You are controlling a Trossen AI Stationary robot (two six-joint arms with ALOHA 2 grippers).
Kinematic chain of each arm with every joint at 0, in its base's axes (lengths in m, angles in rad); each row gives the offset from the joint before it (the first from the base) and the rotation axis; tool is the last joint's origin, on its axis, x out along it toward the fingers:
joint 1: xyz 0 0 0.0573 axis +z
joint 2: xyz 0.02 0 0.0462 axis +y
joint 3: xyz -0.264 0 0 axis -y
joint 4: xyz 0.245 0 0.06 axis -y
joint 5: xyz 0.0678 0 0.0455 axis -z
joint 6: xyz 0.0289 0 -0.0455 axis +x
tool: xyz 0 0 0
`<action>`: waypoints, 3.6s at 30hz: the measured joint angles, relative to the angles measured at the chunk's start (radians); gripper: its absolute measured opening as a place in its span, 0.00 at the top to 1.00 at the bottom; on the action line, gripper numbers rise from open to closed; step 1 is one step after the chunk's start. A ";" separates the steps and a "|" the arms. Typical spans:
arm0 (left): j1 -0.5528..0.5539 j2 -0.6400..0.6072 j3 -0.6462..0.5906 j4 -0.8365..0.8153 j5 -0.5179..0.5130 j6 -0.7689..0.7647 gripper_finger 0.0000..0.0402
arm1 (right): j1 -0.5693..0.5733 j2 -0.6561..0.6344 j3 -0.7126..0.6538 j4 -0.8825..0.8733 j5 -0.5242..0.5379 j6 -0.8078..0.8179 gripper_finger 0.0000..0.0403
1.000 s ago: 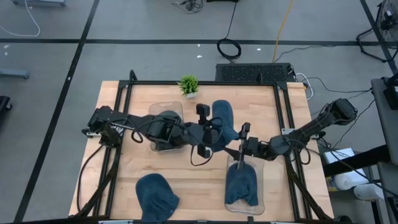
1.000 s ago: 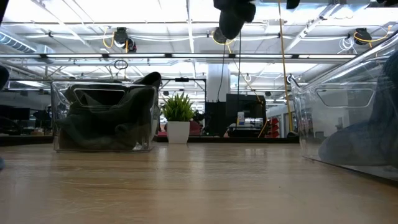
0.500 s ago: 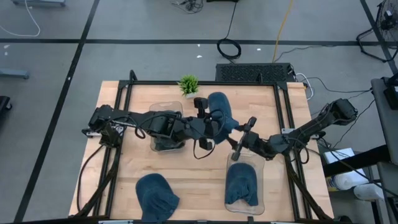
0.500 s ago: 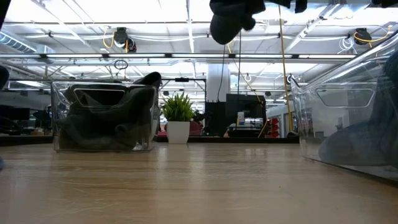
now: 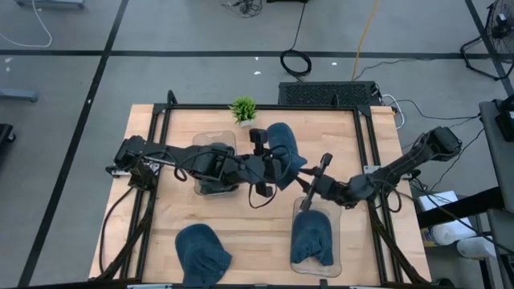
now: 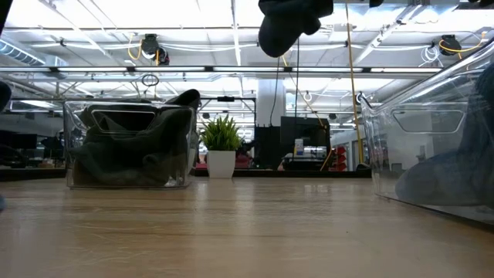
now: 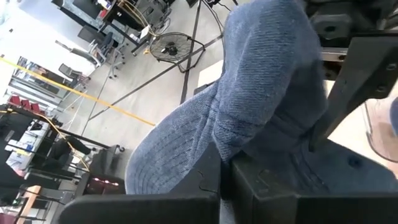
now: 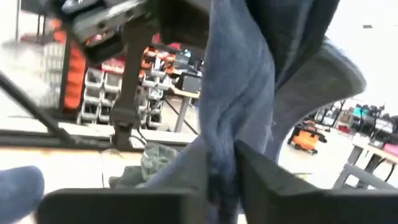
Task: Pick & Place hat
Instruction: Put the blue cap into the bottom transparent bin
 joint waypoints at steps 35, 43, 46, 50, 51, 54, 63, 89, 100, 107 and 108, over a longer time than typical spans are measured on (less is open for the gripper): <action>-0.065 0.000 0.000 0.038 0.025 -0.112 0.71 | 0.530 -0.244 -0.019 -0.065 0.137 -0.342 0.98; -0.065 0.000 0.000 0.038 0.025 -0.112 0.71 | 0.530 -0.244 -0.019 -0.065 0.136 -0.323 0.98; -0.065 0.000 0.000 0.038 0.025 -0.112 0.71 | 0.530 -0.244 -0.019 -0.065 0.136 -0.323 0.98; -0.065 0.000 0.000 0.038 0.025 -0.112 0.71 | 0.530 -0.244 -0.019 -0.066 0.136 -0.323 0.98; -0.065 0.000 0.000 0.038 0.026 -0.112 0.71 | 0.530 -0.244 -0.019 -0.066 0.136 -0.322 0.98; -0.065 0.000 0.000 0.038 0.026 -0.112 0.71 | 0.530 -0.244 -0.019 -0.066 0.136 -0.307 0.98; -0.065 0.000 0.000 0.038 0.026 -0.112 0.71 | 0.530 -0.244 -0.019 -0.066 0.136 -0.304 0.98; -0.065 0.000 0.000 0.038 0.026 -0.112 0.71 | 0.530 -0.244 -0.019 -0.071 0.168 -0.248 0.98; -0.065 0.000 0.000 0.037 0.026 -0.112 0.71 | 0.588 -0.244 -0.019 -0.011 0.658 -0.074 0.97; -0.065 0.000 0.000 0.037 0.026 -0.112 0.71 | 0.612 -0.213 -0.018 -0.018 0.682 -0.024 0.98; -0.065 0.000 0.000 0.037 0.026 -0.112 0.71 | 0.625 -0.204 -0.018 -0.011 0.683 -0.024 0.98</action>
